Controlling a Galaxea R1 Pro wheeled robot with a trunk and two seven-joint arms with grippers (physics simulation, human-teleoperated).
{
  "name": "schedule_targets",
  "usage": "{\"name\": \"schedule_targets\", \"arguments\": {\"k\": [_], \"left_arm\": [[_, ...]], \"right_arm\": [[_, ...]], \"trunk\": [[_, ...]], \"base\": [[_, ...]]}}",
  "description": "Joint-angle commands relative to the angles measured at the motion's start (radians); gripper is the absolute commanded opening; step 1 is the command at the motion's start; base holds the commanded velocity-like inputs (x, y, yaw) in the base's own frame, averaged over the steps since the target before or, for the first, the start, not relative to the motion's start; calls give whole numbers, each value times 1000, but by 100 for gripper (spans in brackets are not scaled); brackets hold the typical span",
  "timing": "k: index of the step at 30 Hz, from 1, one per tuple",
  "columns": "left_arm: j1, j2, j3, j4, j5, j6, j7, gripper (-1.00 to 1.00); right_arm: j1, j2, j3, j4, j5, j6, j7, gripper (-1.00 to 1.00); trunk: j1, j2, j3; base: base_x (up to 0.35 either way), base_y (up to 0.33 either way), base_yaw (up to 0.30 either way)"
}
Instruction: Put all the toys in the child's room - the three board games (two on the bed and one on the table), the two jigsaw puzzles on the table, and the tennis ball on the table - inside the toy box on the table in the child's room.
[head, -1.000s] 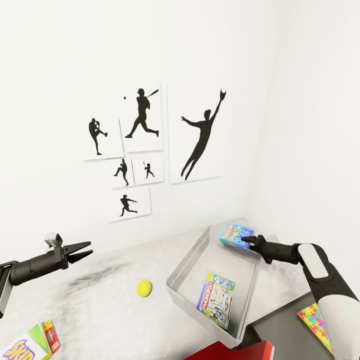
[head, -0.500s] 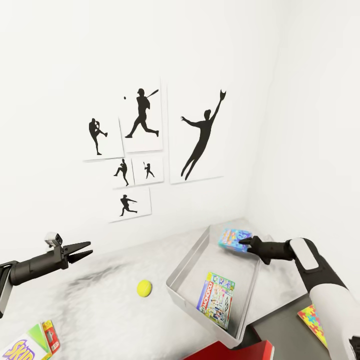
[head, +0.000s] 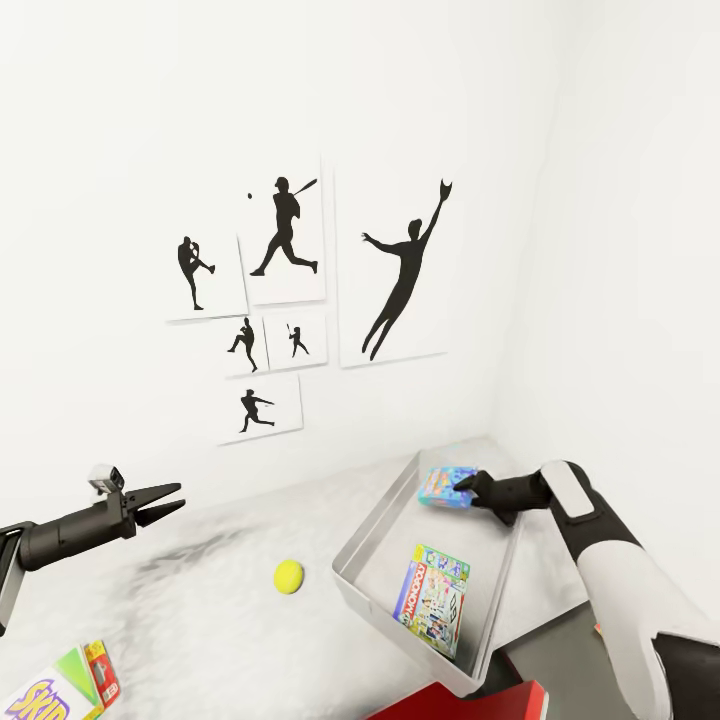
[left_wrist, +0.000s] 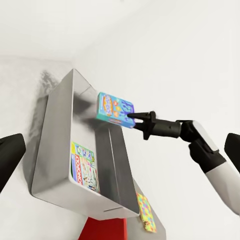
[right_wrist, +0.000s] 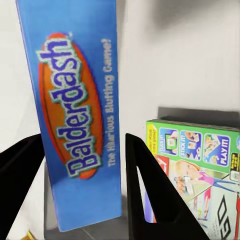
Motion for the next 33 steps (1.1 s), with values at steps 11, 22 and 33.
{"name": "schedule_targets", "arguments": {"k": [11, 22, 33], "left_arm": [[-1, 0, 0, 0, -1, 11, -4, 100], [-1, 0, 0, 0, -1, 11, -4, 100], [-1, 0, 0, 0, -1, 11, -4, 100]], "right_arm": [[-64, 25, -3, 140, -7, -7, -110, -100], [-114, 15, -2, 171, -4, -6, -139, -100], [-116, 16, 0, 165, -2, -5, -140, -100]], "trunk": [[1, -2, -2], [1, -2, -2], [1, -2, -2]], "base": [[0, 0, 0], [0, 0, 0], [0, 0, 0]]}}
